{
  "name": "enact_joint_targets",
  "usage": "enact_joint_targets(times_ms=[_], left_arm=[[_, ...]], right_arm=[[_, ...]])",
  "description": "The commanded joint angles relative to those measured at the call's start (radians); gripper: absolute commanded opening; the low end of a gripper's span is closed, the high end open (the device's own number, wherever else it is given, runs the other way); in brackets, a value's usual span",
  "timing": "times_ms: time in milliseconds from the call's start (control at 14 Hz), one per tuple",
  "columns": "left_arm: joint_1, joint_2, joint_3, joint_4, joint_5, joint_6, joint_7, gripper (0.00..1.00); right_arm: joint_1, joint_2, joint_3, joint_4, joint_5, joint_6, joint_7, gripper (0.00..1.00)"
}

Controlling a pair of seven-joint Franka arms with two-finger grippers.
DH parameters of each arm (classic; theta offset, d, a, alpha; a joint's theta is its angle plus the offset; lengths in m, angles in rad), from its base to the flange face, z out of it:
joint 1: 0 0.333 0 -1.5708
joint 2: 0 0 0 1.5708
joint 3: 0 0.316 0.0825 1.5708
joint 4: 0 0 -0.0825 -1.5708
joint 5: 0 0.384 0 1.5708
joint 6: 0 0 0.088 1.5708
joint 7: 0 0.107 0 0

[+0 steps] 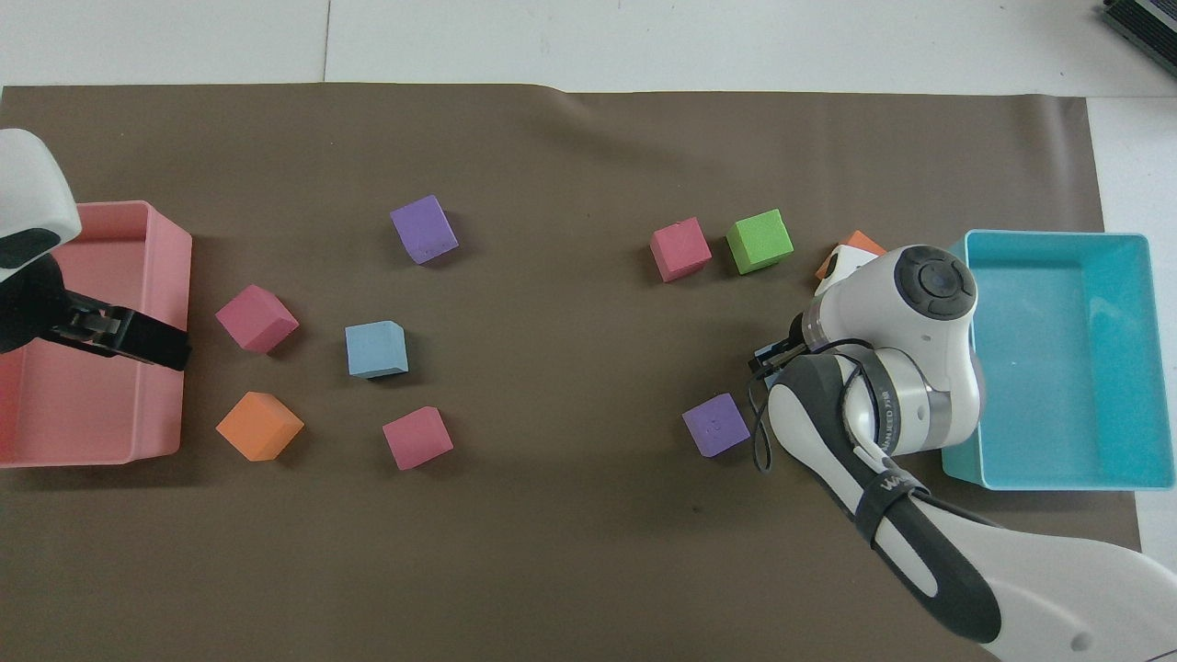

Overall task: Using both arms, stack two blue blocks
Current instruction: 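Reach the right gripper to the light blue cube and grasp it, then carry the blue cube with the right gripper to the table center, release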

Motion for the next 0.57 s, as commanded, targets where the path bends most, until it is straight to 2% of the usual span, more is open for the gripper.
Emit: enact_joint_targets(times_ms=[0, 214, 500], left_arm=[[0.001, -0.024, 0.001, -0.026, -0.008, 0.000, 0.005, 1.00], [0.001, -0.024, 0.001, -0.026, -0.010, 0.000, 0.003, 1.00], [0.001, -0.024, 0.001, -0.026, -0.010, 0.000, 0.005, 1.00]], right_arm=[[-0.009, -0.015, 0.002, 0.039, 0.020, -0.044, 0.067, 0.00], [0.015, -0.008, 0.007, 0.079, 0.005, -0.055, 0.213, 0.00], [0.106, 0.002, 0.007, 0.117, 0.005, -0.046, 0.359, 0.00]])
